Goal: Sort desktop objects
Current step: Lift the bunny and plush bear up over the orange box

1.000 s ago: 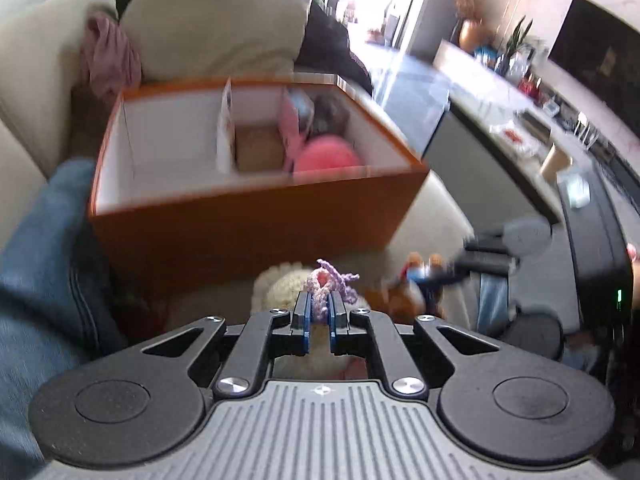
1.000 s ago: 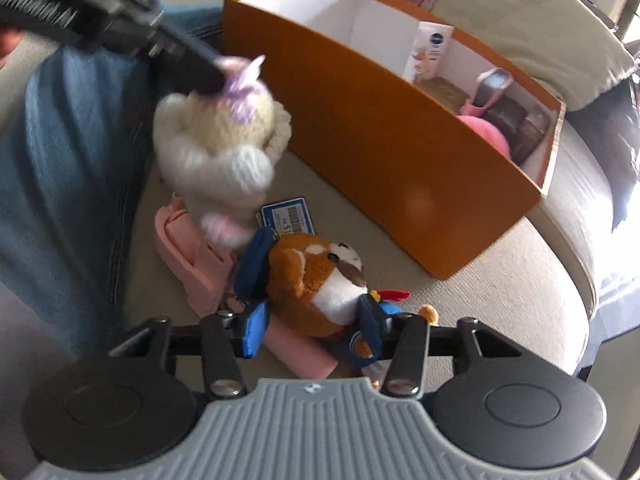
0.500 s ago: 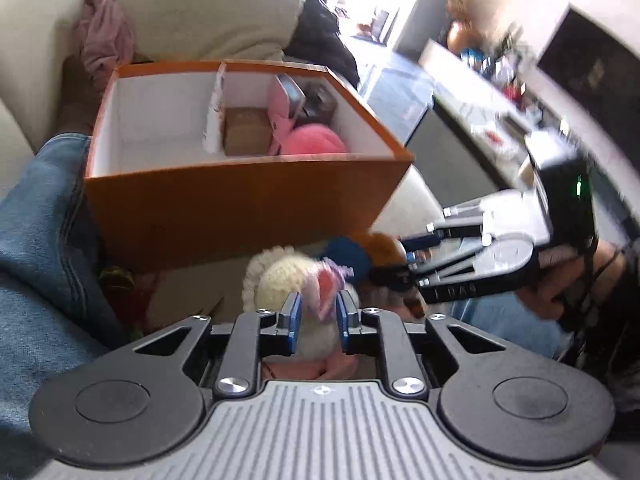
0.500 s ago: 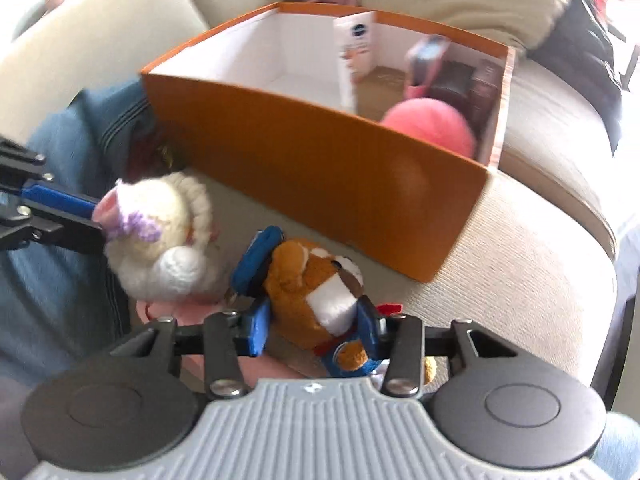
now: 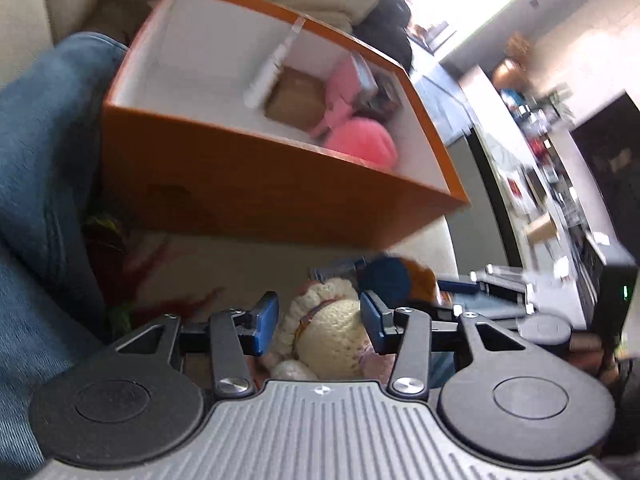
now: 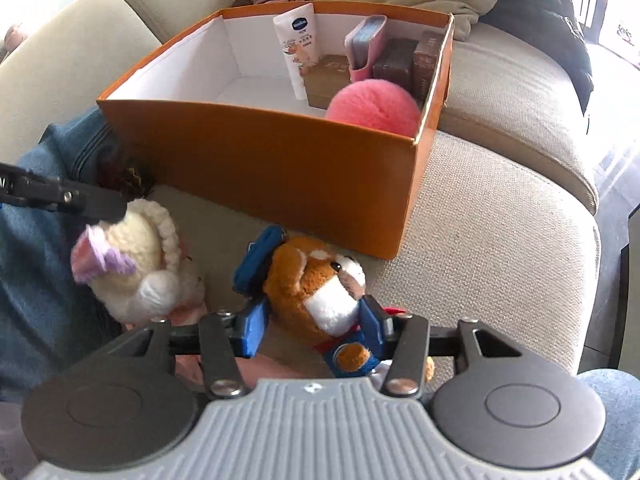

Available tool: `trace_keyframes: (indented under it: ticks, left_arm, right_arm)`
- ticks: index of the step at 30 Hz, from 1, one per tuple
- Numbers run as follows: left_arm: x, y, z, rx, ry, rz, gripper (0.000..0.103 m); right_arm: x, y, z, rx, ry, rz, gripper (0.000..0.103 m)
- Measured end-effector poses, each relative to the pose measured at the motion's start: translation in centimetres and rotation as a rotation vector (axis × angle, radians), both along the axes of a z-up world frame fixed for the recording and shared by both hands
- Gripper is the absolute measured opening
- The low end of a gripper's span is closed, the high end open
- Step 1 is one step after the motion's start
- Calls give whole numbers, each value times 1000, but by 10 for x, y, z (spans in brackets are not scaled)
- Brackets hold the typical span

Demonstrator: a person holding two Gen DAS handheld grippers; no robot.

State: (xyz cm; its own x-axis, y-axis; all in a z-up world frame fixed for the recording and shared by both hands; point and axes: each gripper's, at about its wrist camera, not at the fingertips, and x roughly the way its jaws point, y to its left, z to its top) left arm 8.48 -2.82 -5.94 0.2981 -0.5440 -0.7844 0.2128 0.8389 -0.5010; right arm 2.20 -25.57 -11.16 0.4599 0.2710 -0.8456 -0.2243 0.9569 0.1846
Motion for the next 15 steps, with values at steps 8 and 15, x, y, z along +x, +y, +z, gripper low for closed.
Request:
trace_keyframes:
  ticks: [8,15]
  left_arm:
    - [-17,1,-16,-19,131,-36,74]
    - [-14,5,-41,-110,232,26,91]
  right_arm:
    - [-5,0,1,-16,6,54,53]
    - [-16,25,-4,-109,-11,211,55]
